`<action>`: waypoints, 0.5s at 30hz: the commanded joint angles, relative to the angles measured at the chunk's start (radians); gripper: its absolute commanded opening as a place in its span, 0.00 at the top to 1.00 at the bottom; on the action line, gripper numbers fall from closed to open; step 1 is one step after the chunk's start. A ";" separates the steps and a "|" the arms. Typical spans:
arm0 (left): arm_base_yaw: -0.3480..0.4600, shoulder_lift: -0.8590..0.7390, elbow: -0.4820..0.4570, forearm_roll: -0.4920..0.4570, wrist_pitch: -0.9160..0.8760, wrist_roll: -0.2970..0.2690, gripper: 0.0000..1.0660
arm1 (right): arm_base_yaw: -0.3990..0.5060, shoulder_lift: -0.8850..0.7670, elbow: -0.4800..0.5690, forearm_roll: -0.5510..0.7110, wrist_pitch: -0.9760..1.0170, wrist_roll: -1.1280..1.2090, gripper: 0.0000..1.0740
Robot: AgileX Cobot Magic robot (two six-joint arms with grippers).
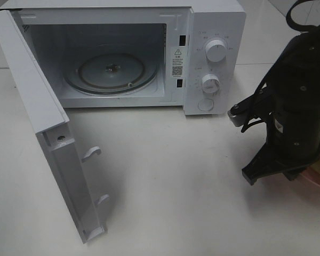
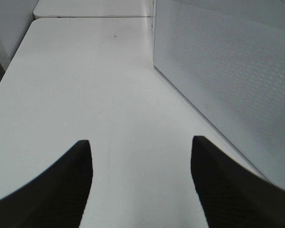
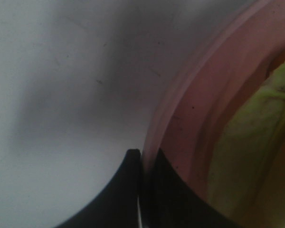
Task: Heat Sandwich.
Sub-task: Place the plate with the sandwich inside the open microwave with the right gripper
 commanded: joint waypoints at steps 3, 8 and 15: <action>0.001 -0.018 0.003 -0.003 -0.006 -0.003 0.45 | 0.061 -0.087 0.056 -0.016 0.043 -0.004 1.00; 0.001 -0.018 0.003 -0.003 -0.006 -0.003 0.45 | 0.100 -0.142 0.095 -0.008 0.053 -0.004 1.00; 0.001 -0.018 0.003 -0.003 -0.006 -0.003 0.45 | 0.181 -0.195 0.123 0.008 0.076 -0.021 1.00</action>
